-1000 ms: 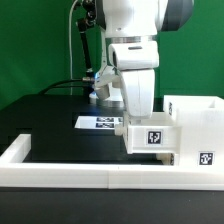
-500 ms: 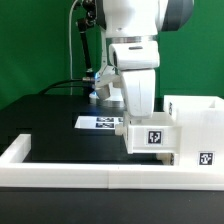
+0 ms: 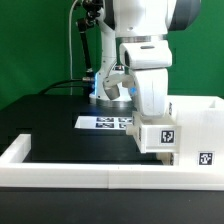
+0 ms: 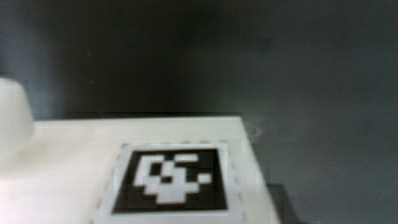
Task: Assemble drawer
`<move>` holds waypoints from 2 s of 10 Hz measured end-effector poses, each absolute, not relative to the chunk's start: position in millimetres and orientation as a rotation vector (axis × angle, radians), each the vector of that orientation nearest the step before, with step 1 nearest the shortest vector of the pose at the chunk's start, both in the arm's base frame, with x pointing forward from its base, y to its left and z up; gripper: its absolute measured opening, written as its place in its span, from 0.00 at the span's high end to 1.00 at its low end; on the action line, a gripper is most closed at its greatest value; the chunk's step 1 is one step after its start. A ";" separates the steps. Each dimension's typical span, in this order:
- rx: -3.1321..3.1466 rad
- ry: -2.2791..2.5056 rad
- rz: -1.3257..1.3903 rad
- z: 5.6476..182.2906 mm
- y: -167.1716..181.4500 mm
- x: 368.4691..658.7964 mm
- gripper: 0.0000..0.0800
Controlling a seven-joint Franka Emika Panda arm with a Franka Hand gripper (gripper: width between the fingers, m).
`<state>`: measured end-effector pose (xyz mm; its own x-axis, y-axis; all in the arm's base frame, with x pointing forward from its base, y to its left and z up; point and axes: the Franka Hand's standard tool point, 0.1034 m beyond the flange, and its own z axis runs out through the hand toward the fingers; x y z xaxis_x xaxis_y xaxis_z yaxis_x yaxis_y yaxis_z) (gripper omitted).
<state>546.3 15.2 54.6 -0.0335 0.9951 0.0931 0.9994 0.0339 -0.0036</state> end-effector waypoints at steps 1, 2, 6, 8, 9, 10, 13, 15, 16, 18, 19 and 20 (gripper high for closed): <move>-2.133 -2.214 -0.105 54.5 17.9 546.6 0.95; -2.136 -2.213 -0.108 54.5 17.2 546.9 0.95; -2.135 -2.207 -0.099 54.2 15.6 545.9 0.63; -2.135 -2.207 -0.099 54.1 15.4 545.9 0.38; -2.138 -2.208 -0.101 55.7 14.8 546.3 0.25; -2.142 -2.215 -0.108 61.4 15.1 548.6 0.25; -2.168 -2.228 -0.113 88.8 13.2 554.4 0.19; -2.180 -2.216 -0.077 108.1 1.1 560.9 0.19; -2.178 -2.214 -0.066 114.3 -4.6 566.5 0.19; -2.174 -2.196 -0.047 122.6 -22.2 593.0 0.19; -2.184 -2.170 -0.048 109.0 -30.4 600.2 0.19; -2.166 -2.176 -0.053 99.6 -34.5 605.7 0.19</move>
Offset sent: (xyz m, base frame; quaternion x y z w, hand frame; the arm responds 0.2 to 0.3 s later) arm 0.0000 0.0000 0.0000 0.0000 0.0000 0.0000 1.0000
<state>605.7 -34.5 99.6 -0.0040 0.9972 0.0745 0.9997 0.0059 -0.0253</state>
